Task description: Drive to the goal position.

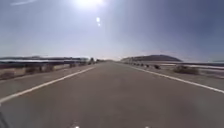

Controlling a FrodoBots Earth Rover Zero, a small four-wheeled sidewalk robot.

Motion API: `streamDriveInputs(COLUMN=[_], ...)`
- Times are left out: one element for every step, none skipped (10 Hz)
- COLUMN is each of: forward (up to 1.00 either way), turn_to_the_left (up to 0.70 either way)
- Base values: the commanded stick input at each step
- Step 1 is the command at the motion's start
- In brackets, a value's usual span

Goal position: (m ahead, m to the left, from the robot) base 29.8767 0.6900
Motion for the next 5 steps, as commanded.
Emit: streamDriveInputs(forward=[1.00, 1.00, 1.00, 1.00, 1.00], turn_to_the_left=[0.00, 0.00, 0.00, 0.00, 0.00])
